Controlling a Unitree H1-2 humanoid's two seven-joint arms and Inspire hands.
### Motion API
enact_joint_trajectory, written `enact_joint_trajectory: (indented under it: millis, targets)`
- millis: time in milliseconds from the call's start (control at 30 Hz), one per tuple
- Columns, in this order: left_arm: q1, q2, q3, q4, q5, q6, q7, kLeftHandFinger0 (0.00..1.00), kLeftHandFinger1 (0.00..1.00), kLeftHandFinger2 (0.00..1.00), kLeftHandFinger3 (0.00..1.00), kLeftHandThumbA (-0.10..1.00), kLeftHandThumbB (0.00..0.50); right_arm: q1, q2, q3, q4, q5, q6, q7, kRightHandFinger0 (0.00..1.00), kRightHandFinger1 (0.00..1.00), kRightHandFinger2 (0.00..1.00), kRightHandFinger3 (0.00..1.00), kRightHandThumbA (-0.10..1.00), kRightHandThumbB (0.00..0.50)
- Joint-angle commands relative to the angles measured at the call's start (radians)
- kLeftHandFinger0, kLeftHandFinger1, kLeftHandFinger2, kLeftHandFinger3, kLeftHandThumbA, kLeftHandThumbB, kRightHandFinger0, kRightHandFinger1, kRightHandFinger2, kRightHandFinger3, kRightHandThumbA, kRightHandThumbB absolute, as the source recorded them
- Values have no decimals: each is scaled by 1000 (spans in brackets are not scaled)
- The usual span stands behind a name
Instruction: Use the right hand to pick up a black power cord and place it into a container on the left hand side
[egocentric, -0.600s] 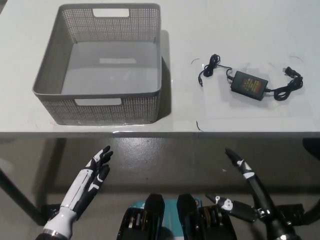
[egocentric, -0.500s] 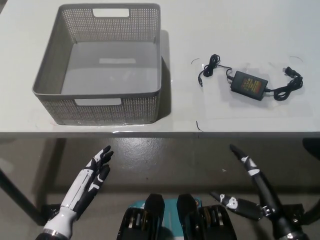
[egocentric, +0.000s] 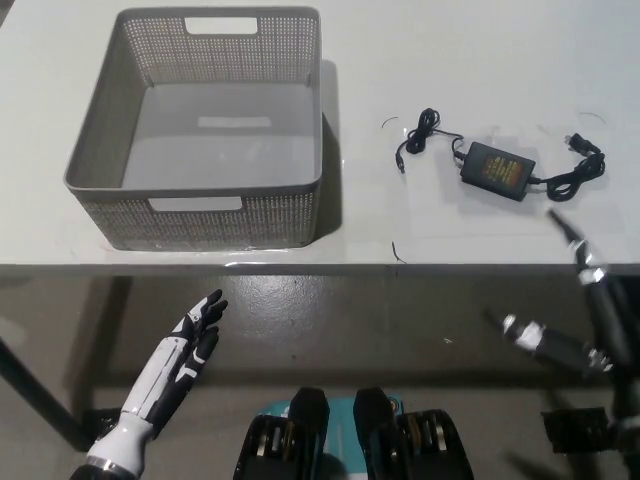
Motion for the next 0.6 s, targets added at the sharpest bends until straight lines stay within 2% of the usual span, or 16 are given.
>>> enact_joint_trajectory:
  millis: [0,133,300,400,500,567]
  targets:
    - [-9,12,10,-13,-4,-49,-8,1000,1000,1000,1000,973,306,-84,-37,-41,-18,-25,43,-24,1000,1000,1000,1000,988,352]
    - [-6,14,10,-20,-5,-41,-12,1000,1000,1000,1000,983,295,-157,-68,-61,31,-18,58,-19,1000,1000,1000,1000,1000,365]
    - [-3,12,9,-25,2,-46,-9,1000,1000,1000,1000,1000,296,-292,-121,-54,167,-81,28,-61,1000,1000,1000,1000,1000,451]
    - [-8,11,8,-7,-1,-68,-8,1000,1000,1000,1000,1000,293,-369,-149,-41,200,-122,66,-59,1000,1000,1000,1000,1000,471]
    - [-4,7,8,-21,-3,-50,-10,1000,1000,1000,1000,1000,312,-428,-166,-18,236,-160,93,-54,1000,1000,1000,1000,1000,500]
    - [-4,9,9,-24,-10,-50,-14,1000,1000,1000,1000,1000,315,-484,-184,20,281,-222,105,-57,1000,1000,1000,1000,1000,500]
